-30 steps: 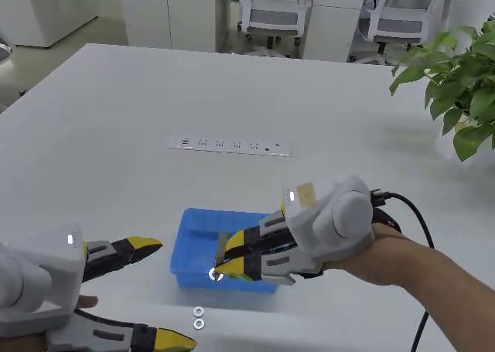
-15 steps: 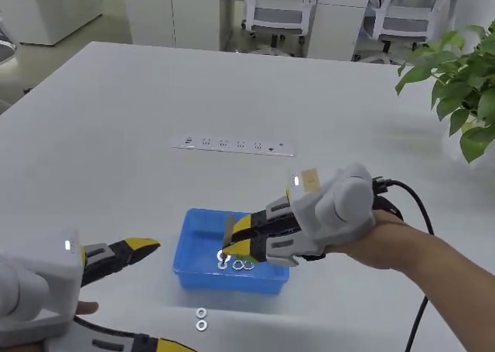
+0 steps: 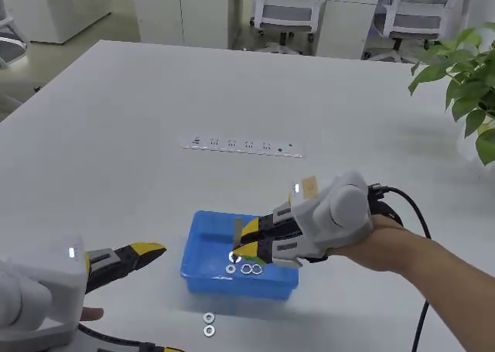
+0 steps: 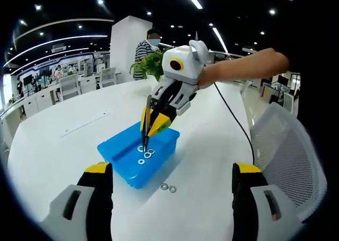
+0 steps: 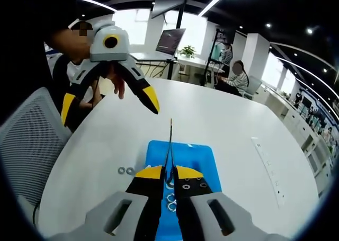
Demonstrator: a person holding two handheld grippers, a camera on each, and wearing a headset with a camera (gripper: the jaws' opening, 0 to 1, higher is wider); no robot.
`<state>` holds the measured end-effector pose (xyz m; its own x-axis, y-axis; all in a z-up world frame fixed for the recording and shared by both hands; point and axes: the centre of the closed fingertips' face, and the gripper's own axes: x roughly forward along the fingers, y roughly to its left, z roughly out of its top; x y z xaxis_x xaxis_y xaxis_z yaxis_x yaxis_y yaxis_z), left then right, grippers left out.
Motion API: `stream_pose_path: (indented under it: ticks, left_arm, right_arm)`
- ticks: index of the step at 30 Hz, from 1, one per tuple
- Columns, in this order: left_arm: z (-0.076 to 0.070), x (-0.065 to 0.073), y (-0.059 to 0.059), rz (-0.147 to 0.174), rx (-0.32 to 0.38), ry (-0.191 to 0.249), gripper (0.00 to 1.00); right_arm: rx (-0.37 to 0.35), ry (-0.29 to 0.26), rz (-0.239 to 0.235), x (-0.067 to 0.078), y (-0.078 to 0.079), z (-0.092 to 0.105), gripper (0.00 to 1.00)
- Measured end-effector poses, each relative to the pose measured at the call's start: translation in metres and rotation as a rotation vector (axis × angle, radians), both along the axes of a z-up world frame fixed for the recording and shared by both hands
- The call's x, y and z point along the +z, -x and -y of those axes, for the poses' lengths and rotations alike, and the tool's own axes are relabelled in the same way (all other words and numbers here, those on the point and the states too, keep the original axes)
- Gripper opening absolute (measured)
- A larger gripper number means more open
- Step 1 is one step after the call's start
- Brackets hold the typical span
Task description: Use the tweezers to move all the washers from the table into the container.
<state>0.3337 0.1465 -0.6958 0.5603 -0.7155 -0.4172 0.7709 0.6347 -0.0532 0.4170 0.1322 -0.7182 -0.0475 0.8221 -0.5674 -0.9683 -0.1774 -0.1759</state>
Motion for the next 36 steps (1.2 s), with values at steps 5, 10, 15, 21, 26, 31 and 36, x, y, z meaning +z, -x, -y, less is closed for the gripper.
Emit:
stream_pose_path:
  ticks: [5, 10, 15, 21, 26, 31, 36]
  left_arm:
    - [-0.002, 0.002, -0.003, 0.001, 0.000, 0.000, 0.99]
    - [-0.003, 0.002, -0.008, 0.002, -0.004, -0.001, 0.98]
    - [0.001, 0.004, -0.016, -0.002, -0.013, -0.004, 0.95]
    - [0.004, 0.008, -0.028, 0.006, -0.026, -0.006, 0.89]
    - [0.007, 0.011, -0.041, 0.021, -0.048, -0.014, 0.79]
    - [0.012, 0.011, -0.058, 0.030, -0.084, -0.026, 0.65]
    - [0.019, 0.009, -0.070, 0.033, -0.117, -0.048, 0.51]
  right_arm:
    - [-0.009, 0.006, -0.001, -0.007, -0.006, -0.002, 0.08]
    - [-0.019, 0.014, -0.003, -0.015, -0.013, -0.002, 0.08]
    - [-0.018, 0.019, -0.015, -0.022, -0.015, -0.002, 0.08]
    - [-0.020, 0.024, -0.023, -0.028, -0.017, -0.002, 0.08]
    - [-0.024, 0.024, -0.031, -0.031, -0.019, -0.001, 0.08]
    - [-0.023, 0.026, -0.036, -0.034, -0.020, 0.000, 0.08]
    - [-0.022, 0.022, -0.045, -0.036, -0.020, -0.001, 0.08]
